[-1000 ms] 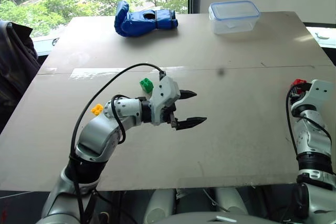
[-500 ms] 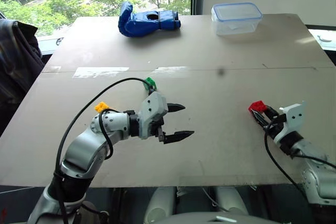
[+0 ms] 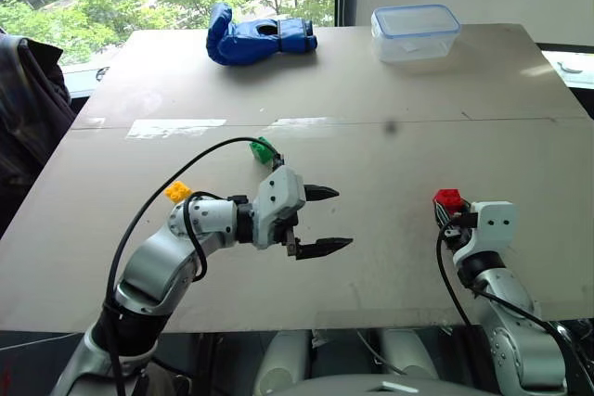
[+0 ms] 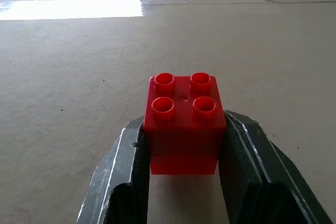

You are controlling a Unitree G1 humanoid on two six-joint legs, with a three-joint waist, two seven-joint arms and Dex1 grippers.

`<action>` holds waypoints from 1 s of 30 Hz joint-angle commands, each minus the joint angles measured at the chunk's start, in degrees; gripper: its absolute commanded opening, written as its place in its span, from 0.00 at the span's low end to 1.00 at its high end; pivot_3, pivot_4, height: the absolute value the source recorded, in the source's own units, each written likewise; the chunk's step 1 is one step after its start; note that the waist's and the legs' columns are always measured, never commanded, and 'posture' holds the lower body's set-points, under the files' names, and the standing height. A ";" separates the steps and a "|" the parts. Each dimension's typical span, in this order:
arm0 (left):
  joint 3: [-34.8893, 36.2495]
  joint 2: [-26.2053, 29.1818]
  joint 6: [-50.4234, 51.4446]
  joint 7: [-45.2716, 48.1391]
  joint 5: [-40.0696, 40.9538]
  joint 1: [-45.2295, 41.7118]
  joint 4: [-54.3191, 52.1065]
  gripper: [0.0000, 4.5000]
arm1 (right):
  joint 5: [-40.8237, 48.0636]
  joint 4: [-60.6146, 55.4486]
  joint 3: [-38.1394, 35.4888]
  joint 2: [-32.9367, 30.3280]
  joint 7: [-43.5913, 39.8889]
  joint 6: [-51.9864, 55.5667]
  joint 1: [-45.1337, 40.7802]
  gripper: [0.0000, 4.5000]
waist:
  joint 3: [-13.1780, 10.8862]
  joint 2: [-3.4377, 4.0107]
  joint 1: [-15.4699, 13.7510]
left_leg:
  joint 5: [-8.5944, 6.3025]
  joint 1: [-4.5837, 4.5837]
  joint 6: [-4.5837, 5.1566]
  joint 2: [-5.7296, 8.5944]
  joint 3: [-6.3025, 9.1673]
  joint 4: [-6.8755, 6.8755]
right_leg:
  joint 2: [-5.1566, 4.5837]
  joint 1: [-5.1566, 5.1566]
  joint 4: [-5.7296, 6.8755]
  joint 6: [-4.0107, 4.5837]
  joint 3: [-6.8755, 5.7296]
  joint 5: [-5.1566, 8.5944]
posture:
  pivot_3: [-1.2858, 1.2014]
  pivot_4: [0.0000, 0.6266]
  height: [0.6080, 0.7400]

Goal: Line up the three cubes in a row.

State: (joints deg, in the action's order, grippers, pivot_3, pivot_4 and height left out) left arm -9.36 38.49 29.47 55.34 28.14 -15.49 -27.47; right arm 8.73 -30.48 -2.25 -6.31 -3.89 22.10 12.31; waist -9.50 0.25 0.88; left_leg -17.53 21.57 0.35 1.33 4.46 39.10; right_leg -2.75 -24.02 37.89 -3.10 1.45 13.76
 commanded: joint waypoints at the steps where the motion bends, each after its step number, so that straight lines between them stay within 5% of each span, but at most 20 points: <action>1: 0.60 0.12 -1.29 0.42 -0.43 -0.59 -0.07 0.99 | -0.31 -1.37 0.11 0.47 0.58 -0.24 -0.60 0.28 | 0.00 0.00 0.01 | 0.00 0.00 0.00 0.00 0.00 0.00 | 0.00 0.00 0.00 0.00 0.00 0.00 | 0.52 0.24 1.00; 9: 0.58 -0.14 -1.55 0.09 -1.20 -0.54 0.15 0.99 | 0.03 0.30 -0.22 0.25 -0.24 -0.24 -1.49 0.28 | 0.00 0.00 0.06 | -0.01 0.00 0.01 0.01 0.00 0.00 | 0.00 0.00 0.00 0.00 -0.01 0.00 | 0.52 0.24 1.00; 16: 0.70 0.04 -1.68 0.07 -1.38 -0.04 -0.05 0.99 | 0.89 0.92 -1.06 0.58 -0.43 0.36 -1.91 1.00 | 0.00 0.00 0.06 | -0.01 0.00 0.01 0.01 0.00 0.00 | 0.01 0.00 0.00 0.00 -0.01 0.00 | 0.52 0.24 1.00; 30: 0.35 -0.27 -2.18 0.05 -1.34 0.23 0.22 0.99 | -0.10 2.09 -1.71 -4.75 -4.86 -1.74 -1.41 1.00 | 0.00 0.00 0.06 | -0.01 0.00 0.02 0.02 -0.01 0.00 | 0.01 0.00 0.01 0.00 -0.01 0.00 | 0.52 0.24 1.00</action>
State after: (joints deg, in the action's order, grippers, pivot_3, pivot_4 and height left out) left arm -9.45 38.38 28.34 55.28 26.90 -15.46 -26.41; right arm 8.90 -27.85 -2.84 -10.14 -7.56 21.95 10.92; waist -9.50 0.25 0.94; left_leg -17.55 21.57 0.37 1.36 4.45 39.10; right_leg -2.74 -24.01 37.90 -3.10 1.44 13.75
